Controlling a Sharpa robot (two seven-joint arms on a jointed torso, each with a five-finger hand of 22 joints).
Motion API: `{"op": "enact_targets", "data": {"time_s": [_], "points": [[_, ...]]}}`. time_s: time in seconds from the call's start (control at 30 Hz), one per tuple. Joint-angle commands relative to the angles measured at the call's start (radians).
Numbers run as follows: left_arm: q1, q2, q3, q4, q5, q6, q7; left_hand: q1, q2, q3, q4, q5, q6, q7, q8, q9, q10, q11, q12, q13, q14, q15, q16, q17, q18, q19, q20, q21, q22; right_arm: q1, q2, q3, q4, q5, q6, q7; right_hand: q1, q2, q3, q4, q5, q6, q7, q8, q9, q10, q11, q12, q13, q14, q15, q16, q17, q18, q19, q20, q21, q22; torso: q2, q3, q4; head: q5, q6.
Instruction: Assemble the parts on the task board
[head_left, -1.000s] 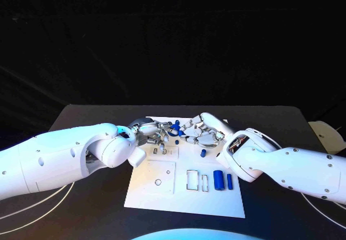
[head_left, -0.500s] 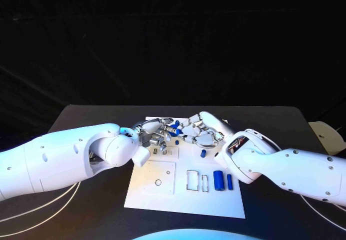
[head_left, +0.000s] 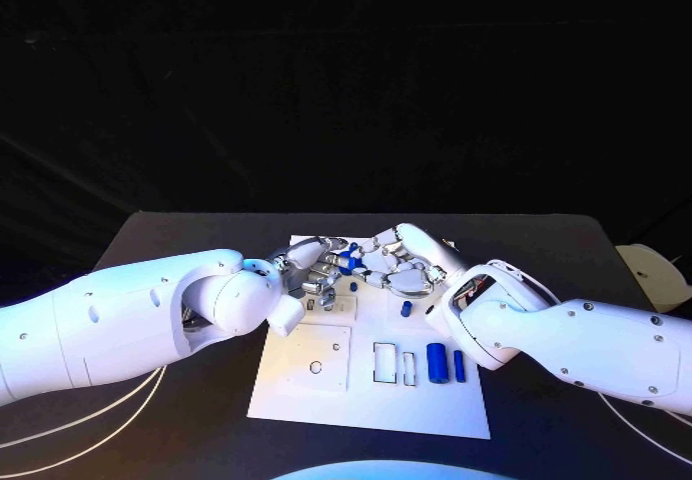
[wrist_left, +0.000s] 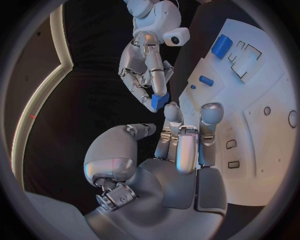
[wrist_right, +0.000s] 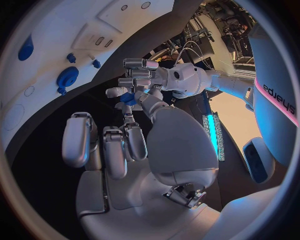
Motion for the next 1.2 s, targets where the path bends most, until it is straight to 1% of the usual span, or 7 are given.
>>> {"op": "enact_targets", "data": {"time_s": [0.03,0.23,0.47,0.63,0.83,1.2], "points": [[0.000,0.003,0.001,0.002,0.050,0.043,0.015,-0.015,0.003,0.011,0.000,0.000,0.013,-0.001,0.004,0.000,0.014,-0.002,0.013,0.021,0.074,-0.011,0.009,0.150,-0.021,0.010,0.001,0.011,0.011,-0.001,0.003,0.001,-0.001,-0.014,-0.007,0.015,0.006,0.001,-0.008,0.000,0.005,0.007,0.001,0.004,0.002,0.005,0.005,0.003,0.074,0.102,0.002,0.003,0.256,-0.009,0.004,0.000,0.004,0.107,0.000,-0.0001,0.0001,-0.001,0.002],[0.000,0.004,0.001,0.005,0.069,0.055,0.032,-0.045,0.009,0.037,0.000,0.001,0.031,-0.008,0.002,-0.001,0.045,-0.009,0.039,0.071,0.082,-0.017,0.022,0.175,-0.026,0.027,-0.004,0.032,0.045,-0.001,0.006,0.001,-0.005,-0.014,-0.004,0.015,0.006,0.001,-0.008,0.000,0.005,0.007,0.001,0.004,0.002,0.005,0.005,0.003,0.074,0.102,0.002,0.003,0.256,-0.009,0.004,0.000,0.004,0.107,0.000,0.0001,0.0007,-0.001,0.004],[0.000,0.005,0.001,0.006,0.074,0.067,0.033,-0.065,0.014,0.064,-0.001,0.000,0.058,-0.018,0.007,0.005,0.063,-0.017,0.049,0.099,0.086,-0.023,0.029,0.189,-0.029,0.037,-0.009,0.045,0.066,-0.002,0.008,0.001,-0.005,-0.014,-0.003,0.017,0.006,0.001,-0.008,0.000,0.005,0.007,0.001,0.004,0.002,0.005,0.005,0.003,0.074,0.102,0.002,0.003,0.256,-0.009,0.004,0.000,0.004,0.107,-0.001,-0.0001,0.0002,-0.001,0.005],[0.000,0.004,0.001,0.005,0.075,0.070,0.030,-0.074,0.017,0.082,-0.002,0.000,0.078,-0.025,0.013,0.012,0.067,-0.023,0.048,0.106,0.086,-0.028,0.031,0.192,-0.030,0.039,-0.013,0.050,0.071,-0.002,0.007,0.001,-0.004,-0.014,-0.003,0.018,0.006,0.001,-0.008,0.000,0.005,0.007,0.001,0.004,0.002,0.005,0.005,0.003,0.074,0.102,0.002,0.003,0.256,-0.009,0.004,0.000,0.004,0.107,0.000,0.0004,0.0003,0.000,0.006],[0.000,0.004,0.001,0.005,0.075,0.072,0.029,-0.079,0.020,0.103,-0.002,0.001,0.089,-0.030,0.016,0.019,0.069,-0.027,0.046,0.111,0.087,-0.032,0.031,0.193,-0.030,0.039,-0.017,0.052,0.073,-0.002,0.006,0.002,-0.004,-0.014,-0.002,0.018,0.006,0.001,-0.008,0.000,0.005,0.007,0.001,0.004,0.002,0.005,0.005,0.003,0.074,0.102,0.002,0.003,0.256,-0.009,0.004,0.000,0.004,0.107,0.000,0.0000,0.0006,0.001,0.007],[0.000,0.002,0.001,0.002,0.075,0.061,0.026,-0.083,0.020,0.122,-0.002,0.001,0.100,-0.034,0.020,0.027,0.074,-0.031,0.048,0.121,0.087,-0.035,0.032,0.195,-0.031,0.040,-0.020,0.055,0.077,-0.003,0.001,0.003,-0.001,-0.013,-0.002,0.020,0.006,0.001,-0.008,0.000,0.005,0.007,0.001,0.004,0.002,0.005,0.005,0.003,0.074,0.102,0.002,0.003,0.256,-0.009,0.004,0.000,0.004,0.107,0.000,0.0004,0.0002,0.000,0.007]]}}
